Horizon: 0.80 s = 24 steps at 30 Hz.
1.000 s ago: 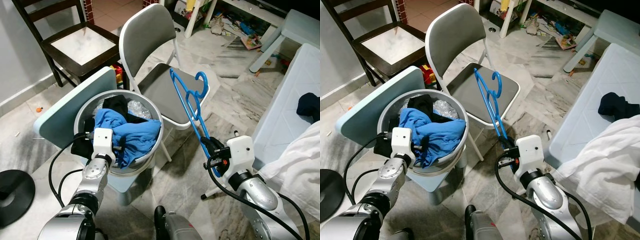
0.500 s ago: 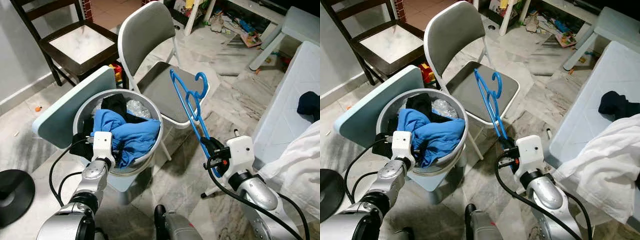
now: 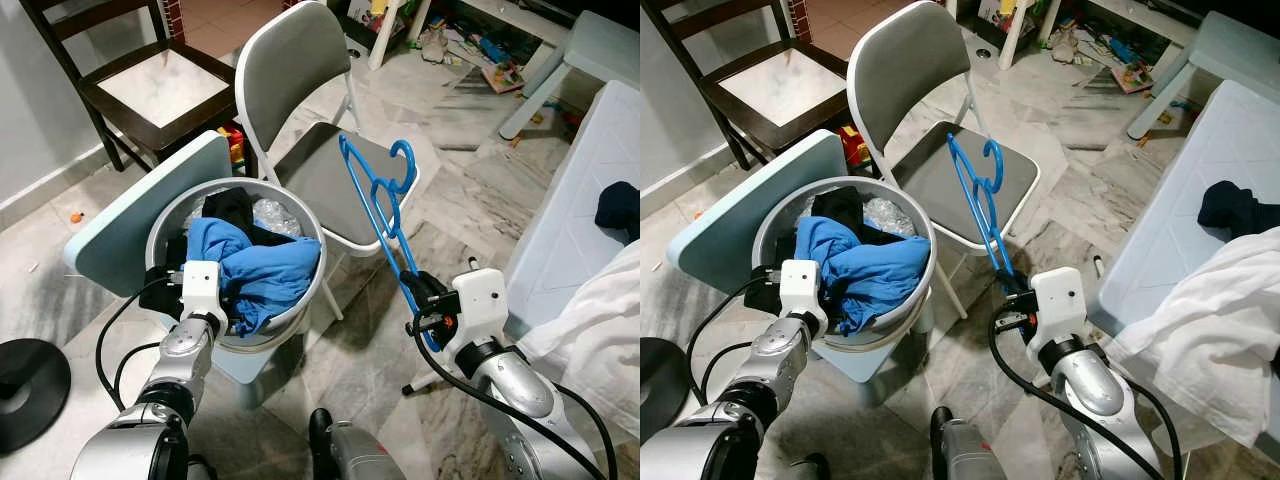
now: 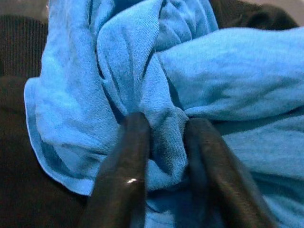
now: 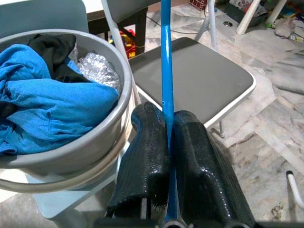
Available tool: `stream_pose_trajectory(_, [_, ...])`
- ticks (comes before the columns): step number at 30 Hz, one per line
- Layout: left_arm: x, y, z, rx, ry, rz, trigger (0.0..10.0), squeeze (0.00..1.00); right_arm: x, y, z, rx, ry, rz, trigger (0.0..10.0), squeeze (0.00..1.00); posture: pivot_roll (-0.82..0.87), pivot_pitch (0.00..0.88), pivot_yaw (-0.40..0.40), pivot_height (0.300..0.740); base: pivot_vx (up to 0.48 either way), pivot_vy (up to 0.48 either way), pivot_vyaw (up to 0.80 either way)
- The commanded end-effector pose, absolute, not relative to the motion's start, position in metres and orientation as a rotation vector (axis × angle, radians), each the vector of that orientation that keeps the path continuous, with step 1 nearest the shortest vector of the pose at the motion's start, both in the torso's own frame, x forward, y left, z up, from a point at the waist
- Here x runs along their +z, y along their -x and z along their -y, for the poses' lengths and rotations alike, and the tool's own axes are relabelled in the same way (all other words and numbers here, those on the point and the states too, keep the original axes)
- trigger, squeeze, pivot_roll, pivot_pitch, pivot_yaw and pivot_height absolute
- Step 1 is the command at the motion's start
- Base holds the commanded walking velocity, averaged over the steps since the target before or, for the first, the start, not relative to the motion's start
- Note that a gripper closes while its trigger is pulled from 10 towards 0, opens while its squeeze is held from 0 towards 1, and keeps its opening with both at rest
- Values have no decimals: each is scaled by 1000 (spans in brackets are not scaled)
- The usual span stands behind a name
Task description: Hang hanger
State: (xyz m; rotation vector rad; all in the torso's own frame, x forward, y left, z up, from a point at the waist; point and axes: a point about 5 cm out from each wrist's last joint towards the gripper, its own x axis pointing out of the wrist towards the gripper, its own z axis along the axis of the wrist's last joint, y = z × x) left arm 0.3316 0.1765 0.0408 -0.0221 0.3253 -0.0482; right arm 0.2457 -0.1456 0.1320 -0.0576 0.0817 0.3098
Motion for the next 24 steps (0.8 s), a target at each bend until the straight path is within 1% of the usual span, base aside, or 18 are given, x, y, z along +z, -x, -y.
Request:
stream_pose_trajectory(1, [42, -334, -172, -60, 35, -332, 0, 0, 131, -246, 149, 295, 63, -82, 10000, 0, -348, 263, -139, 740, 0, 0, 0])
stream_pose_trajectory(5, [48, -338, -172, -67, 46, -309, 0, 0, 129, -248, 145, 300, 54, -79, 10000, 0, -331, 257, -132, 740, 0, 0, 0])
stream_pose_trajectory(12, [61, -346, -180, -58, 44, -261, 0, 0, 129, -256, 139, 306, 35, -65, 10000, 0, -291, 242, -108, 740, 0, 0, 0])
stream_pose_trajectory(15, [79, -355, -182, -72, 56, -192, 0, 0, 127, -260, 136, 302, 24, -56, 10000, 0, -272, 226, -91, 740, 0, 0, 0])
stream_pose_trajectory(19, [114, -370, -179, -159, -18, -67, 0, 0, 125, -268, 129, 301, 5, -39, 10000, 0, -228, 189, -57, 740, 0, 0, 0])
stream_pose_trajectory(21, [124, -373, -178, -182, -48, -35, 0, 0, 124, -270, 127, 301, -2, -34, 10000, 0, -224, 185, -54, 740, 0, 0, 0])
stream_pose_trajectory(22, [135, -376, -177, -201, -69, 1, 0, 0, 124, -273, 124, 304, -8, -28, 10000, 0, -206, 166, -40, 740, 0, 0, 0])
stream_pose_trajectory(24, [143, -378, -177, -210, -75, 27, 0, 0, 124, -275, 122, 306, -12, -22, 10000, 0, -198, 156, -35, 740, 0, 0, 0])
